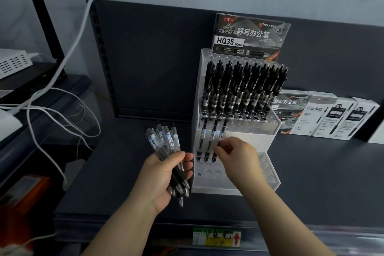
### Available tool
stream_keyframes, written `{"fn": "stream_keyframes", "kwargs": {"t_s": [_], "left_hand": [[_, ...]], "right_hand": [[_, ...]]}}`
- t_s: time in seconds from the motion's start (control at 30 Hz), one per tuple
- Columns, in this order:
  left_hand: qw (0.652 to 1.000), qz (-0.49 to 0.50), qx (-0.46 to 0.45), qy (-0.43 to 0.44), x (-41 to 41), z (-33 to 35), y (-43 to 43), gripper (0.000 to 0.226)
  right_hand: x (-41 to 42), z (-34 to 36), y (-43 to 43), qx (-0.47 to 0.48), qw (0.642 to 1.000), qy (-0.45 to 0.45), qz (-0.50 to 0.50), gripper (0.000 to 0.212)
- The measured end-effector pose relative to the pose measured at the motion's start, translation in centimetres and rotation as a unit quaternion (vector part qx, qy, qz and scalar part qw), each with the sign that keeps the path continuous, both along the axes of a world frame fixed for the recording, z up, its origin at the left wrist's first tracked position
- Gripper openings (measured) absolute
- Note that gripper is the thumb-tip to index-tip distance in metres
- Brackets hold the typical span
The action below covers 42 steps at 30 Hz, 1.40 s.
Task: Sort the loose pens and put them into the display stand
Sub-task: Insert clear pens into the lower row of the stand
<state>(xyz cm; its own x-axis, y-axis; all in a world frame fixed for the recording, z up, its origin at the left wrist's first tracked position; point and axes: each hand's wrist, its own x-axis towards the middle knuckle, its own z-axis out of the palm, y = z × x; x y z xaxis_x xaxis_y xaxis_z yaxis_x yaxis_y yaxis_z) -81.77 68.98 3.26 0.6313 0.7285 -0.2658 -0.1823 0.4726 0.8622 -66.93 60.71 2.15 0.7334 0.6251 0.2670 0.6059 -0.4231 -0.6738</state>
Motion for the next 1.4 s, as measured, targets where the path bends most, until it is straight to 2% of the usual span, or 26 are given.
{"fn": "stream_keyframes", "kwargs": {"t_s": [0.2, 0.3, 0.4, 0.47, 0.53, 0.67, 0.77, 0.9, 1.0, 1.17, 1.27, 1.4], "left_hand": [[1.000, -0.013, 0.000, -0.004, 0.1, 0.0, -0.6, 0.010], [1.000, -0.010, -0.019, -0.014, 0.4, 0.2, -1.1, 0.009], [0.998, -0.004, -0.058, -0.020, 0.8, 0.4, -1.6, 0.006], [0.996, 0.006, -0.089, -0.025, 1.0, 0.8, -2.0, 0.005], [0.993, 0.024, -0.111, -0.031, 1.3, 1.1, -2.4, 0.003], [0.993, 0.035, -0.105, -0.037, 2.0, 1.5, -3.2, 0.014], [0.996, 0.025, -0.085, -0.034, 2.4, 1.6, -4.3, 0.017], [0.997, 0.036, -0.066, -0.031, 2.7, 1.7, -5.6, 0.014], [0.992, 0.088, -0.082, -0.029, 2.8, 1.5, -6.2, 0.007], [0.983, 0.134, -0.122, -0.039, 2.3, 0.6, -6.2, 0.008], [0.984, 0.135, -0.114, -0.037, 2.1, 0.4, -6.4, 0.006], [0.982, 0.156, -0.098, -0.039, 2.1, 0.2, -6.4, 0.003]], "right_hand": [[0.1, 0.0, -0.2, -0.015, 0.999, -0.037, 0.023, 0.013], [0.3, 0.0, -0.2, -0.016, 0.999, -0.026, 0.036, 0.013], [0.4, 0.0, -0.6, 0.037, 0.999, 0.027, 0.030, 0.004], [0.1, 0.4, -1.3, 0.086, 0.995, 0.055, 0.019, 0.016], [-0.6, 1.0, -2.0, 0.110, 0.988, 0.098, 0.054, 0.016], [-2.0, 2.7, -2.6, 0.062, 0.958, 0.184, 0.209, 0.006], [-1.8, 3.1, -2.9, 0.015, 0.941, 0.208, 0.266, 0.012], [-1.0, 3.1, -3.6, 0.033, 0.919, 0.279, 0.278, 0.012], [0.1, 3.1, -4.2, 0.107, 0.911, 0.328, 0.227, 0.012], [2.7, 3.1, -4.2, 0.170, 0.950, 0.238, 0.112, 0.005], [3.3, 2.3, -3.5, 0.140, 0.969, 0.178, 0.096, 0.009], [3.2, 1.1, -2.7, 0.054, 0.990, 0.075, 0.111, 0.010]]}}
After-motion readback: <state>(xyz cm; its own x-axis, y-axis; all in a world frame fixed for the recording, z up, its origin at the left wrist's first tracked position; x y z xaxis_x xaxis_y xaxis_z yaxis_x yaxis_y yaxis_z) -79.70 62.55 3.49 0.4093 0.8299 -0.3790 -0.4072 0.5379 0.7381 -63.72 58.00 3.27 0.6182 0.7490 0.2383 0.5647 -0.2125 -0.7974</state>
